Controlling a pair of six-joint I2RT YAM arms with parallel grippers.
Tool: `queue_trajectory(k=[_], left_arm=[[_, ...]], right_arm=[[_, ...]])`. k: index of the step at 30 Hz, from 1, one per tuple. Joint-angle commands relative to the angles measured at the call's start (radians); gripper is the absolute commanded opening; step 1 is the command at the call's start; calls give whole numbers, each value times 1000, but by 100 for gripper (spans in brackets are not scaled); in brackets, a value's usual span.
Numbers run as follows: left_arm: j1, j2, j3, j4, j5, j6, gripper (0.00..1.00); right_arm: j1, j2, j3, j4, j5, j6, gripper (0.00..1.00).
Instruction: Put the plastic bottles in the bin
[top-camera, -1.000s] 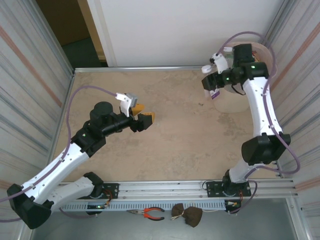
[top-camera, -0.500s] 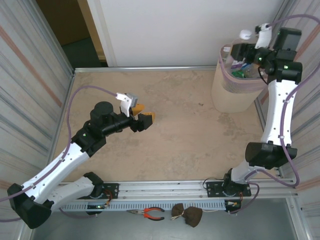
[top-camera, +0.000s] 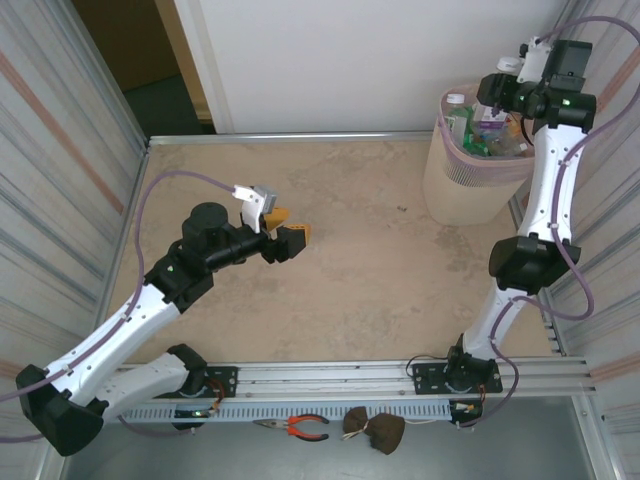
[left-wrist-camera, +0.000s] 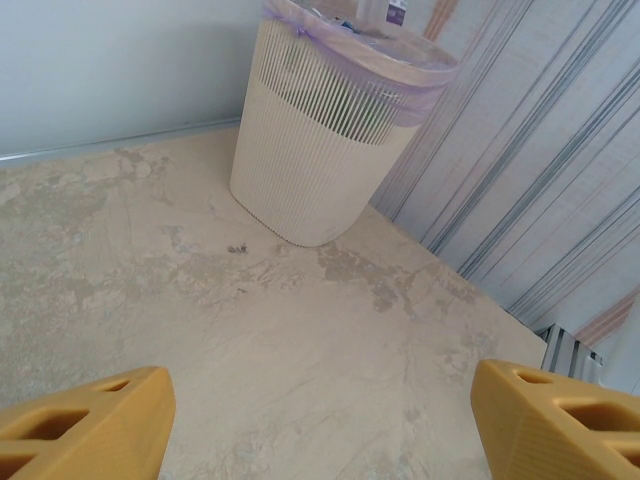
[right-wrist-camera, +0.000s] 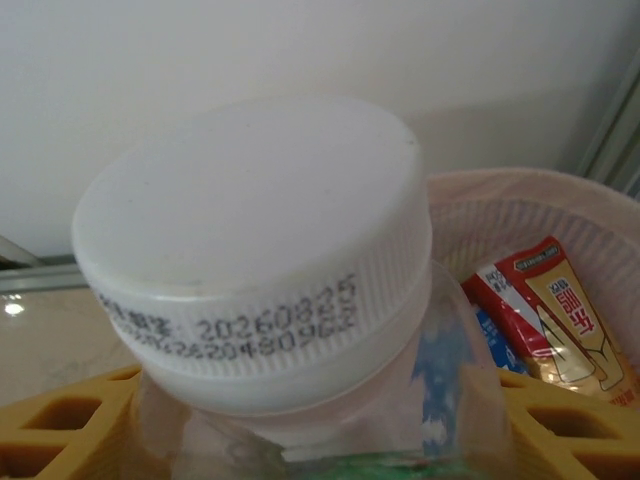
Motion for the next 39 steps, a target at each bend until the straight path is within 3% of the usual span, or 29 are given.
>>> queue_trajectory(k=[1,14,22,28,33,36,39], left_arm=[[9,0,-1,18,-8,-5,78],[8,-3,-6,18,-11,-8,78],[8,-11,-9,12,-16,-5,78],[8,-9,-2,10,-21,-2,79],[8,0,5,12,-11,-1,79],[8,-3,9,8,-11,1,79],[8,-12,8,-1,-21,4,79]], right_arm=[[7,30,71,-96,52,-58,47],[52,90,1,-231,140,-144,45],[69,117,54,-227,142,-109,76],[77,34,84,-142,166,-79,86],[82,3,71,-45,161,-47,85],[88,11,53,30,131,-30,77],[88,38,53,91,99,-9,63]])
